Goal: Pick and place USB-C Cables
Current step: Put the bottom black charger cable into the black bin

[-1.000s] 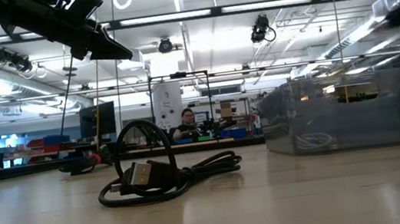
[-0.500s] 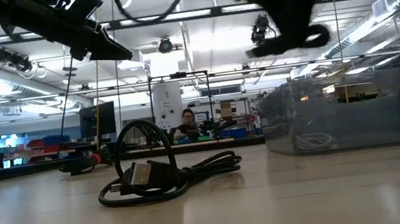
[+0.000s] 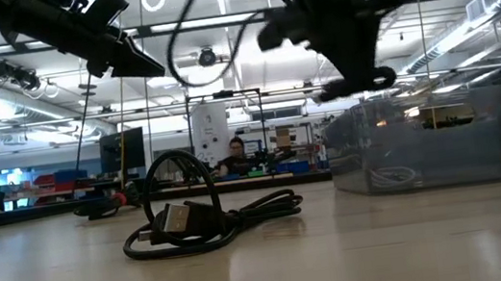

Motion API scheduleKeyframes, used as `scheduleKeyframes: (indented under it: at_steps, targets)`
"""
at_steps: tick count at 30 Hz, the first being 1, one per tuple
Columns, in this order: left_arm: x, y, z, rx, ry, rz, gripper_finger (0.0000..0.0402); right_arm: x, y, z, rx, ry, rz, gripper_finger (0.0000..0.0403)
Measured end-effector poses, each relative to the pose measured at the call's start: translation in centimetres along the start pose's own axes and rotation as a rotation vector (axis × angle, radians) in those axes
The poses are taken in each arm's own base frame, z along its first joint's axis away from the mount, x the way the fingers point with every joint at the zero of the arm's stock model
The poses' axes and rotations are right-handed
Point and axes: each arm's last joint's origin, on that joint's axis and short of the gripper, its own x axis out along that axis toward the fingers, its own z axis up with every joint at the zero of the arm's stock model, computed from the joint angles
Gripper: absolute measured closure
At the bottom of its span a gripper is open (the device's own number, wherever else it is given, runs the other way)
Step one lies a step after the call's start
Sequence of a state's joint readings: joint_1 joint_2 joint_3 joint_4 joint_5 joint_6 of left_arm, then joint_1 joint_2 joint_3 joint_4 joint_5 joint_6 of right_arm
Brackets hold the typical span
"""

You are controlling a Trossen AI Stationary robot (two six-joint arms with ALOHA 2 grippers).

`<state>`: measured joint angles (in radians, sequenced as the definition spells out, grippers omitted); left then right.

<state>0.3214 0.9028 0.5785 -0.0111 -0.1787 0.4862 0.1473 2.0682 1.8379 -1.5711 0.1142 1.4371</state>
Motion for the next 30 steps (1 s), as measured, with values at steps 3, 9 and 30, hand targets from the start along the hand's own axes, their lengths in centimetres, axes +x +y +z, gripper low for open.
scheduleKeyframes:
  at_steps: [3,9,30]
  targets:
    - [0.0,0.0,0.0,0.001,0.002,-0.002,0.0241,1.1,-0.5,-0.2,0.000,0.036,-0.044,0.0370]
    - [0.0,0.0,0.0,0.000,0.003,-0.002,0.0241,1.2,-2.7,-0.9,0.060,0.035,-0.066,0.0370]
    - [0.0,0.0,0.0,-0.001,0.001,-0.001,0.0241,3.3,-3.8,-1.4,0.143,-0.012,-0.015,0.0281]
